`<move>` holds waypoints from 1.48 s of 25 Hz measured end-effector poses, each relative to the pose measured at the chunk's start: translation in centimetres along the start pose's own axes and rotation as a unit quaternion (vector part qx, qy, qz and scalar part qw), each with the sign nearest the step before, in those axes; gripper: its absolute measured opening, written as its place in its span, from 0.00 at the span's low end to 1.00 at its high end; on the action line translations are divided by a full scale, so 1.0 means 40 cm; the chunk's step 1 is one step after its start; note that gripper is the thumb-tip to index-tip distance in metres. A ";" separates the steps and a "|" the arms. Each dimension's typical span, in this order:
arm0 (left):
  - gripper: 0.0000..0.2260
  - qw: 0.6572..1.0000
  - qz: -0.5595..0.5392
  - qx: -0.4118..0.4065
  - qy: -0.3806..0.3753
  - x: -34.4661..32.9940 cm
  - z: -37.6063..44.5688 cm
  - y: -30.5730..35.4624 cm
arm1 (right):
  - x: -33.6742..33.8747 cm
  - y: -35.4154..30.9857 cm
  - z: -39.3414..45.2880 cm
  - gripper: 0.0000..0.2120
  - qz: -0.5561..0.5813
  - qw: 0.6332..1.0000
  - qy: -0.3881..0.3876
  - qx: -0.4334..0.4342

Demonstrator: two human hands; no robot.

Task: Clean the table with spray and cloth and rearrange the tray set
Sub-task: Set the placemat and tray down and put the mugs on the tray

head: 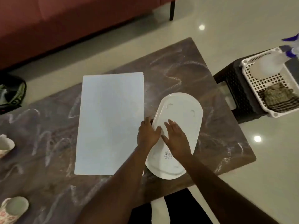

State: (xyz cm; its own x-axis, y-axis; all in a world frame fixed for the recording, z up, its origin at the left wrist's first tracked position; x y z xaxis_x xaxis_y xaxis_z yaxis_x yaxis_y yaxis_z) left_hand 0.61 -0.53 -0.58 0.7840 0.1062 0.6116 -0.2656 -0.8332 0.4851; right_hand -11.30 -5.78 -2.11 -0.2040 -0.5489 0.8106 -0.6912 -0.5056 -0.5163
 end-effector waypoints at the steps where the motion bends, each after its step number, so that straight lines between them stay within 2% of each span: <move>1: 0.25 1.000 -0.013 0.013 0.018 -0.019 0.015 -0.006 | -0.033 0.008 0.006 0.22 -0.028 0.999 0.011 0.017; 3: 0.25 0.997 -0.052 0.044 0.040 -0.031 0.022 -0.002 | -0.060 0.012 0.009 0.25 -0.061 0.998 0.017 0.029; 4: 0.25 0.993 -0.084 0.070 0.035 -0.027 0.021 0.003 | -0.061 0.009 0.002 0.26 -0.051 0.998 -0.006 0.032; 7: 0.20 0.982 -0.159 0.096 -0.031 -0.004 0.029 0.017 | -0.058 0.028 -0.003 0.30 -0.019 0.999 0.011 0.030; 9: 0.16 0.970 -0.224 0.066 -0.067 0.032 0.014 0.041 | -0.010 0.011 0.004 0.29 0.066 0.997 0.031 0.011; 11: 0.12 0.958 -0.279 0.007 -0.064 0.094 -0.025 0.083 | 0.069 -0.057 0.018 0.28 0.205 0.978 0.025 -0.021; 13: 0.09 0.962 -0.267 -0.055 -0.025 0.169 -0.064 0.134 | 0.154 -0.136 0.026 0.26 0.370 0.928 -0.012 -0.050; 16: 0.07 0.973 -0.170 -0.136 0.083 0.283 -0.111 0.164 | 0.225 -0.234 0.044 0.23 0.588 0.803 -0.065 -0.075; 18: 0.07 0.975 -0.117 -0.159 0.101 0.308 -0.135 0.138 | 0.214 -0.282 0.077 0.24 0.667 0.734 -0.096 -0.084; 19: 0.10 0.977 -0.098 -0.167 0.090 0.297 -0.140 0.124 | 0.196 -0.288 0.093 0.23 0.683 0.720 -0.089 -0.088; 21: 0.18 0.979 -0.075 -0.178 0.058 0.273 -0.144 0.064 | 0.133 -0.315 0.109 0.16 0.678 0.726 -0.037 -0.106; 22: 0.18 0.980 -0.081 -0.178 0.032 0.264 -0.144 0.027 | 0.094 -0.319 0.113 0.13 0.662 0.739 0.000 -0.124; 24: 0.15 0.974 -0.158 -0.165 -0.003 0.270 -0.140 -0.052 | 0.038 -0.295 0.115 0.14 0.635 0.755 0.057 -0.155; 26: 0.13 0.965 -0.227 -0.103 0.079 0.307 -0.118 -0.175 | 0.002 -0.253 0.123 0.18 0.621 0.762 0.074 -0.169; 28: 0.10 0.954 -0.222 -0.028 0.200 0.348 -0.080 -0.348 | -0.022 -0.208 0.132 0.18 0.600 0.776 0.071 -0.182; 29: 0.09 0.951 -0.199 0.014 0.235 0.362 -0.061 -0.435 | -0.028 -0.184 0.134 0.15 0.595 0.780 0.059 -0.182; 31: 0.12 0.955 -0.120 0.107 0.251 0.374 -0.036 -0.587 | -0.048 -0.159 0.139 0.13 0.595 0.786 0.021 -0.165; 33: 0.19 0.955 -0.044 0.165 0.241 0.375 -0.017 -0.671 | -0.074 -0.154 0.152 0.12 0.585 0.798 -0.015 -0.143; 35: 0.23 0.955 -0.027 0.161 0.248 0.381 -0.004 -0.676 | -0.091 -0.154 0.164 0.11 0.564 0.812 -0.028 -0.147; 37: 0.24 0.951 -0.081 0.147 0.258 0.389 0.008 -0.672 | -0.116 -0.155 0.171 0.10 0.534 0.829 -0.025 -0.162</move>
State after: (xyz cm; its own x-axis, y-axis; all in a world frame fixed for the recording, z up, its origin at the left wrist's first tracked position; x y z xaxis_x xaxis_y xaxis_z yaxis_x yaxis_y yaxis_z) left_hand 20.15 23.35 -4.30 0.4004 0.4352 0.8064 0.0629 -0.8910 0.4496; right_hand -1.31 -4.62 -4.57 -0.7971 -0.5987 -0.0780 -0.2862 0.4884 -0.8243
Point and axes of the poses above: each hand's wrist, its own z-axis towards the middle knuckle, its own x-axis out of the back of the hand, y = z × x, the point moved 1 cm from there along z, towards the middle knuckle, and after that the axes turned 4 degrees about -y, right-handed, at the moved point
